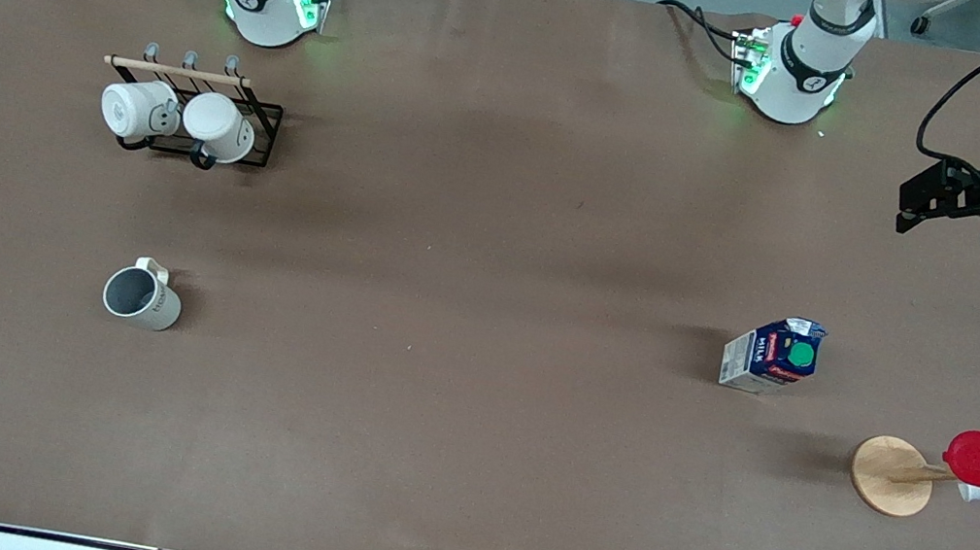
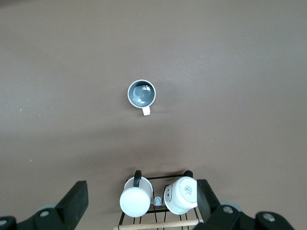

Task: Place cup and milk on table
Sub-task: 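Move the right gripper toward the white mug while the left gripper reaches the milk carton, then grasp the white mug with the right gripper while the left gripper grasps the carton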

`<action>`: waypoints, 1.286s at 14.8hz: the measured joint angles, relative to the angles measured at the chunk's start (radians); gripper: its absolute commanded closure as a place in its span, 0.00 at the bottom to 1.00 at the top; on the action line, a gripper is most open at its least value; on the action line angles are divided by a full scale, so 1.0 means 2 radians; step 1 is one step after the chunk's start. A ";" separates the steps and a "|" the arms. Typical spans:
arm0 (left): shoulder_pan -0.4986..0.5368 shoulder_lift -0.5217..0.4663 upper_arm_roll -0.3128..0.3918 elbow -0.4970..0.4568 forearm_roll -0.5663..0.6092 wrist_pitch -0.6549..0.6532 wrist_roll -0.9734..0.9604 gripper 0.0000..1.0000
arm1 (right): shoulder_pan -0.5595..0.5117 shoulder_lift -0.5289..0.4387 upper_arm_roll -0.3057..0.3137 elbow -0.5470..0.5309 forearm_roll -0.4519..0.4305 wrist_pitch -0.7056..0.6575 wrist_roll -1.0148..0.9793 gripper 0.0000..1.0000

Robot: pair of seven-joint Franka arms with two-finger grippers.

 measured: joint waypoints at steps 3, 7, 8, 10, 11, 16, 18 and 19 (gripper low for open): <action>0.001 0.000 0.002 0.000 0.000 0.000 0.000 0.00 | 0.000 0.000 0.000 0.000 0.000 0.000 0.000 0.00; 0.002 0.003 0.003 0.002 0.000 0.000 0.000 0.00 | 0.000 0.001 0.000 0.000 0.000 -0.003 -0.003 0.00; 0.002 0.008 0.003 0.007 0.000 0.001 0.000 0.00 | 0.000 0.003 0.000 -0.001 0.000 -0.005 -0.004 0.00; 0.002 0.027 0.003 0.024 0.000 0.004 0.000 0.00 | 0.000 0.016 0.001 -0.009 0.000 -0.002 -0.004 0.00; 0.002 0.039 0.003 0.030 0.000 0.008 0.000 0.00 | 0.000 0.027 0.000 -0.016 0.000 0.010 -0.004 0.00; 0.003 0.112 0.003 0.033 0.000 0.076 0.000 0.00 | -0.006 0.109 -0.003 -0.080 0.000 0.141 -0.004 0.00; 0.002 0.139 0.002 0.030 0.000 0.094 0.000 0.00 | -0.005 0.130 -0.002 -0.127 0.000 0.225 -0.006 0.00; 0.002 0.151 0.002 0.027 0.000 0.099 0.000 0.00 | -0.004 0.139 -0.001 -0.151 0.000 0.267 -0.007 0.00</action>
